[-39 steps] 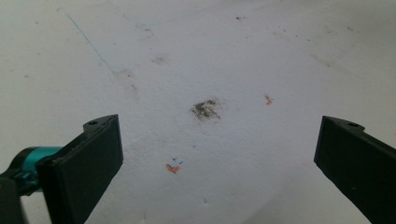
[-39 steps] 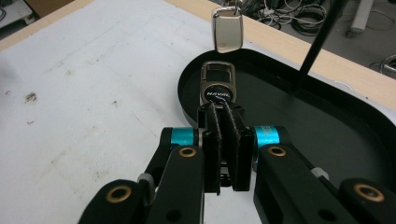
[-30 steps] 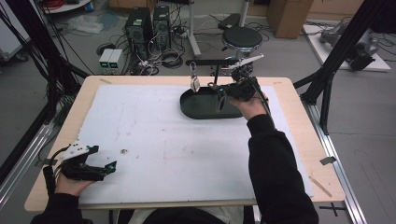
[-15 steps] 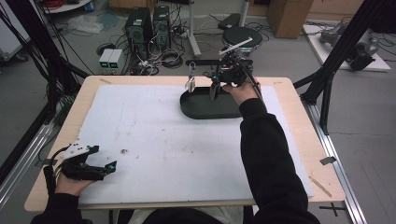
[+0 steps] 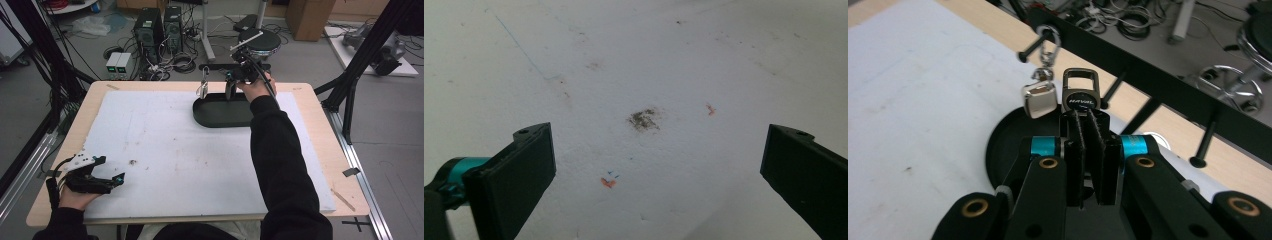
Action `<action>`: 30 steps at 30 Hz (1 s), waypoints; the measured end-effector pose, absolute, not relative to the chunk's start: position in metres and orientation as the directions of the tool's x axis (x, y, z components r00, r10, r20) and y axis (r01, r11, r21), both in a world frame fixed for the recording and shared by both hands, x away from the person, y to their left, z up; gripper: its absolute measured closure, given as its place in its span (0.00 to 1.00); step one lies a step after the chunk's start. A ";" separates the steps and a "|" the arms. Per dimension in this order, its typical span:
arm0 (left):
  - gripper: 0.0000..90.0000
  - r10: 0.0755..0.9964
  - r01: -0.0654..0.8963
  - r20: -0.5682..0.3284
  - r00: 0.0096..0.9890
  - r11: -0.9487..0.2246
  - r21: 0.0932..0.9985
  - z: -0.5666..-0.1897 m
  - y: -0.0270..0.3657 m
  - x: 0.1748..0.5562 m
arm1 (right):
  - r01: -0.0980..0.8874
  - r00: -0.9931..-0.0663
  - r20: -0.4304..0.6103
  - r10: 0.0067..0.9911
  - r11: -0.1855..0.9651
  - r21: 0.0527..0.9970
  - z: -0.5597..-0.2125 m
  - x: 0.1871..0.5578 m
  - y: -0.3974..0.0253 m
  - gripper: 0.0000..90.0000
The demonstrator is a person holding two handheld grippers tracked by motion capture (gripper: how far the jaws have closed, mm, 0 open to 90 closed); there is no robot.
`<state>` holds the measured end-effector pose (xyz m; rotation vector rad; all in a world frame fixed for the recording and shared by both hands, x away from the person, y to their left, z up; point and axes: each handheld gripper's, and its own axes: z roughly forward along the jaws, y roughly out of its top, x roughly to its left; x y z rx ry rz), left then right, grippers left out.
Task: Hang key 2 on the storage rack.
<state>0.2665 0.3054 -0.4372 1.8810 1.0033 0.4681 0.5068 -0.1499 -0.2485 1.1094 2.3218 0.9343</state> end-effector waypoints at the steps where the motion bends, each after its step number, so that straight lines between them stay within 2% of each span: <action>1: 0.02 0.799 0.447 -0.085 0.595 -0.241 0.862 -0.437 0.306 0.266 | 0.526 -0.604 -0.068 0.794 0.461 0.715 -0.249 0.507 -0.150 0.96; 8: 0.02 0.800 0.450 -0.090 0.593 -0.237 0.861 -0.438 0.308 0.267 | 0.567 -0.540 -0.142 0.829 0.484 0.666 -0.259 0.514 -0.147 0.96; 17: 0.02 0.802 0.451 -0.096 0.590 -0.228 0.863 -0.437 0.309 0.268 | 0.611 -0.521 -0.139 0.842 0.482 0.628 -0.275 0.522 -0.137 0.95; 26: 0.02 0.794 0.460 -0.103 0.599 -0.235 0.856 -0.438 0.307 0.269 | 0.619 -0.482 -0.097 0.871 0.417 0.665 -0.284 0.534 -0.134 0.95; 28: 0.02 0.795 0.456 -0.100 0.599 -0.236 0.858 -0.438 0.308 0.268 | 0.620 -0.482 -0.087 0.872 0.409 0.670 -0.286 0.535 -0.134 0.92; 30: 0.02 0.796 0.455 -0.101 0.597 -0.233 0.860 -0.438 0.308 0.268 | 0.626 -0.511 -0.054 0.858 0.414 0.660 -0.289 0.536 -0.134 0.80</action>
